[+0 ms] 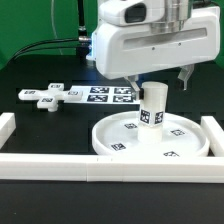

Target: Assemble round table

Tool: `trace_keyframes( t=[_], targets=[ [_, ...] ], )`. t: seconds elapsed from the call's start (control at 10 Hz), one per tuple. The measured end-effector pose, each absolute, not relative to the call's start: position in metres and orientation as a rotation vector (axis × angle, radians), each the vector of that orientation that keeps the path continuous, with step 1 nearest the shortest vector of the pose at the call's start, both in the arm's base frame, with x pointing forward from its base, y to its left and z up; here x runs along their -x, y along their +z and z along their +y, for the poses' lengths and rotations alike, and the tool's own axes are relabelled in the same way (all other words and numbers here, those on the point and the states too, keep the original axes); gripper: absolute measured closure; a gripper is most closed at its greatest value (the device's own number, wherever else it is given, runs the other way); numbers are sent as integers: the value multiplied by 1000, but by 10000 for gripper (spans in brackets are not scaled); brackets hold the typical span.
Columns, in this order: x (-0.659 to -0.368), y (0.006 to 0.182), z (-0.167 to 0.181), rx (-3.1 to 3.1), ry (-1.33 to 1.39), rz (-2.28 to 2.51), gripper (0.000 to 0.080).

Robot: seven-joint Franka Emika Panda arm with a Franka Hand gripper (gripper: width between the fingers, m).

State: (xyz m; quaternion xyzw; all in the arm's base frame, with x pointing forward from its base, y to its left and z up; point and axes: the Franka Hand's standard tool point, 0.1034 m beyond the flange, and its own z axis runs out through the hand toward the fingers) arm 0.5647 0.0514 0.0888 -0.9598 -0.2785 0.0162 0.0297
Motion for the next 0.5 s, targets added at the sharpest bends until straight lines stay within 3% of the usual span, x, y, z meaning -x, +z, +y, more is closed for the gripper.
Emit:
trace_keyframes(
  t=[0.5],
  targets=[
    [-566,89,48,2794,45,-1342,151]
  ],
)
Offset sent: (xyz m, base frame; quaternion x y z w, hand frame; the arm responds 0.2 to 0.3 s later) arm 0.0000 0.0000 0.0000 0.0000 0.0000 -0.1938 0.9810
